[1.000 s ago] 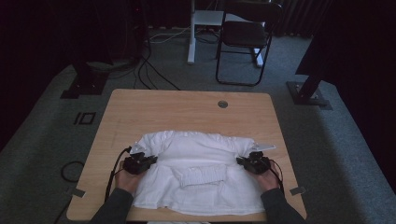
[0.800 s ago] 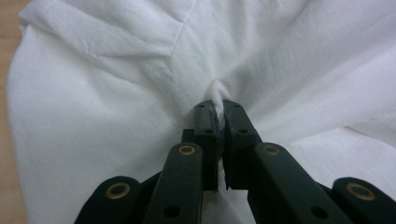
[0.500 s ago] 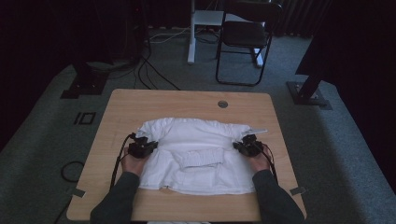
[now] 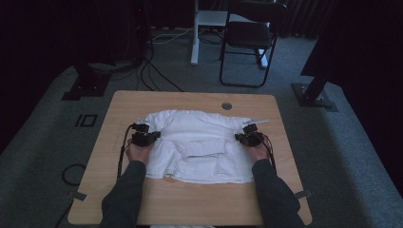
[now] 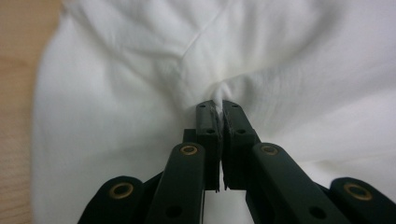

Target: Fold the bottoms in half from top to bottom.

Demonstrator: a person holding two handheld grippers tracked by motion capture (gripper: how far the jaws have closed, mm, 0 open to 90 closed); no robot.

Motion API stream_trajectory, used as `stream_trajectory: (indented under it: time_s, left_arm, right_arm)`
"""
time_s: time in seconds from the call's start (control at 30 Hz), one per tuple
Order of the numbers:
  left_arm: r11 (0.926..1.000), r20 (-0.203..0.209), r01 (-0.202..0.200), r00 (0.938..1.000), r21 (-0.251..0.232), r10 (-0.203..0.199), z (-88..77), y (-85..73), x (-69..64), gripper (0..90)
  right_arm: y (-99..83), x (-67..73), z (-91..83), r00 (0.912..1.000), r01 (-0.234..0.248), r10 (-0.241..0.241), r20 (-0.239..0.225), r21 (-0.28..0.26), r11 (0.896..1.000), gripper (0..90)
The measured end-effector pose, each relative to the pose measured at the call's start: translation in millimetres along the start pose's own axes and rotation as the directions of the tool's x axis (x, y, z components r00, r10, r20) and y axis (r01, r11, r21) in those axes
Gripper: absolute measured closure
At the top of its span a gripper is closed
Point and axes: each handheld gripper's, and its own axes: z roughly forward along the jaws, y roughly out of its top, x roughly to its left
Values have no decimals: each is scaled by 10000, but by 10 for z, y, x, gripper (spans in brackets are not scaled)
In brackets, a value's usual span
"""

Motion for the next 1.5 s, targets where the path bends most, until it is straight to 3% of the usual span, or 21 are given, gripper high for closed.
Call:
stream_trajectory:
  time_s: [0.03,0.1,0.17,0.2,0.4,0.43,0.47,0.5,0.53,0.7,0.87,1.03,1.1,1.13,1.17,1.2,1.23,1.27,1.4,1.43,1.5]
  left_arm:
    - [9970,412,318,9987,-712,-289,-147,63,4,875]
    - [9927,612,371,9977,-1145,-302,-232,108,5,877]
    - [9763,1112,371,9937,-2130,-135,-484,269,-11,879]
    - [9763,1112,371,9937,-2130,-135,-484,269,-11,879]
    - [9430,2019,797,9793,-3230,-135,-842,523,-79,886]
    - [9393,2073,803,9782,-3337,-99,-882,538,-81,886]
    - [9224,2638,1114,9645,-3698,-107,-994,556,-70,887]
    - [9224,2638,1114,9645,-3698,-107,-994,556,-70,887]
    - [9186,2663,866,9637,-3855,209,-1087,554,-105,887]
    - [9265,2553,386,9648,-3743,629,-1185,481,-155,887]
    - [9338,2647,295,9618,-3565,706,-1268,244,-139,886]
    - [9516,2805,314,9581,-3056,584,-1299,-105,-124,884]
    - [9616,2724,327,9611,-2727,445,-1267,-241,-119,882]
    - [9738,2585,186,9651,-2268,418,-1208,-338,-121,869]
    - [9738,2585,186,9651,-2268,418,-1208,-338,-121,838]
    - [9781,2557,40,9654,-2082,505,-1182,-360,-120,759]
    - [9781,2483,90,9677,-2080,439,-1173,-357,-127,759]
    - [9754,2287,118,9727,-2200,398,-1181,-331,-133,640]
    - [9656,2137,-5,9752,-2599,580,-1228,-131,-239,639]
    - [9646,2101,-144,9750,-2634,719,-1222,-63,-294,639]
    - [9608,2060,-345,9740,-2751,939,-1168,68,-408,639]
  right_arm:
    - [4,-10,-38,9999,-99,98,-46,-177,9998,849]
    - [39,-33,-141,9998,-169,162,-115,-673,9976,852]
    - [104,-52,-276,9994,-285,258,-240,-1236,9919,853]
    - [147,-51,-352,9993,-308,271,-267,-1529,9878,854]
    - [365,-38,-666,10000,7,-19,-45,-2602,9656,857]
    - [404,-46,-754,9999,74,-34,137,-2983,9544,860]
    - [428,-76,-945,9989,-254,390,250,-4080,9126,864]
    - [428,-76,-945,9989,-254,390,250,-4080,9126,864]
    - [437,-98,-1091,9984,-563,537,-186,-4599,8862,863]
    - [390,-29,-1190,9999,-24,76,100,-4394,8983,864]
    - [117,90,-1300,9990,239,-379,-249,-4209,9068,862]
    - [-342,252,-1379,9949,552,-832,-568,-3827,9222,857]
    - [-527,311,-1361,9936,584,-888,-699,-3549,9331,856]
    - [-675,360,-1314,9936,440,-750,-840,-3237,9451,851]
    - [-675,360,-1314,9936,440,-750,-840,-3237,9451,851]
    - [-780,382,-1245,9936,470,-735,-859,-2777,9595,786]
    - [-780,382,-1245,9936,470,-735,-859,-2777,9595,786]
    - [-798,372,-1227,9941,427,-676,-846,-2674,9626,574]
    - [-687,366,-1331,9972,36,-290,-691,-3427,9394,465]
    - [-536,406,-1381,9979,62,-299,-567,-3778,9259,458]
    - [-450,441,-1375,9981,141,-355,-498,-3778,9258,462]
